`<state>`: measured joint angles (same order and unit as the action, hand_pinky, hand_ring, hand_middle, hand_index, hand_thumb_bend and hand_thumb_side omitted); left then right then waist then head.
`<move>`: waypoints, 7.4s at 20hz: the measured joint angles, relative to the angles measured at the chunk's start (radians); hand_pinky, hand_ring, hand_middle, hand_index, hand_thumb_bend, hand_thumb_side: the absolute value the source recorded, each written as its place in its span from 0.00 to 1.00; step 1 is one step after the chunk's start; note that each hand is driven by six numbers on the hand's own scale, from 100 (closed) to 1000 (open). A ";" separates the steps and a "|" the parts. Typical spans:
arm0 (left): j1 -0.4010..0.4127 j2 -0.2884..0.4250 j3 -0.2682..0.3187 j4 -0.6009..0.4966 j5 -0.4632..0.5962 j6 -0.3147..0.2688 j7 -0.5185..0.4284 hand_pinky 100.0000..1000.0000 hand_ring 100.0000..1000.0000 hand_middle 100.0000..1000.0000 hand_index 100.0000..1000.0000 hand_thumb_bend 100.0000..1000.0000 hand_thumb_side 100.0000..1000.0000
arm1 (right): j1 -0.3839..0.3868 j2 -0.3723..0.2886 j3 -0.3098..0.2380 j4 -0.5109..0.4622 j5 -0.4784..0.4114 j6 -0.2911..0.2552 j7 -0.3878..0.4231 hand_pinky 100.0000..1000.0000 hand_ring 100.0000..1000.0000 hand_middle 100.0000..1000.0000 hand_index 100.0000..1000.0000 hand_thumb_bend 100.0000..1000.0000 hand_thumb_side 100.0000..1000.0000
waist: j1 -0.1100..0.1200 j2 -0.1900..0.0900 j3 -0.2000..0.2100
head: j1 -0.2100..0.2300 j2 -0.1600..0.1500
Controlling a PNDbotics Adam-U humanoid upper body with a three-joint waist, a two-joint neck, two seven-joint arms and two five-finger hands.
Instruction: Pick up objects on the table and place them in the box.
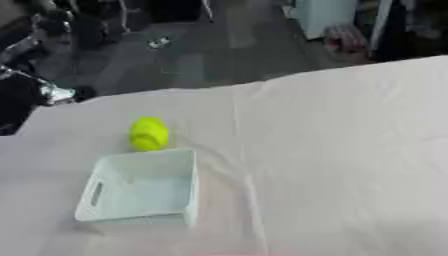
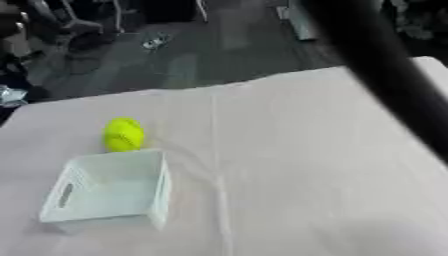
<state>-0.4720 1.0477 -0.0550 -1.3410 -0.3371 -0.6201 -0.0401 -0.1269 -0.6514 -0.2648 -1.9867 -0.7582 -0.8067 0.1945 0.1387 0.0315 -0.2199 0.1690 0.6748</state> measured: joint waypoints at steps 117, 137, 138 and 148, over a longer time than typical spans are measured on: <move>0.163 0.131 -0.223 -0.253 -0.324 -0.017 -0.243 0.00 0.00 0.09 0.38 0.00 0.61 | -0.153 -0.008 0.024 0.000 -0.197 0.121 0.094 0.05 0.38 0.42 0.61 0.00 0.95 | 0.035 0.062 -0.067 | 0.112 -0.010; 0.181 0.146 -0.192 -0.355 -0.320 0.056 -0.495 1.00 1.00 1.00 1.00 0.45 0.84 | -0.145 -0.011 0.024 0.000 -0.192 0.119 0.096 0.05 0.38 0.42 0.61 0.00 0.95 | 0.035 0.061 -0.061 | 0.114 -0.003; 0.182 0.143 -0.174 -0.371 -0.306 0.040 -0.468 1.00 1.00 1.00 0.98 0.36 0.79 | -0.144 -0.011 0.024 0.000 -0.191 0.119 0.096 0.05 0.38 0.42 0.61 0.00 0.95 | 0.035 0.061 -0.056 | 0.113 -0.003; 0.368 -0.055 0.085 -0.606 -0.095 0.101 0.330 0.42 0.49 0.63 0.65 0.15 0.59 | -0.059 -0.009 0.002 0.000 -0.145 0.084 0.079 0.04 0.38 0.42 0.60 0.00 0.95 | -0.002 0.040 0.020 | 0.047 -0.022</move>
<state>-0.1041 0.9928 0.0298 -1.9473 -0.4317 -0.5191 0.2899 -0.1861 -0.6605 -0.2624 -1.9867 -0.9031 -0.7224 0.2738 0.1366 0.0720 -0.1997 0.2164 0.6530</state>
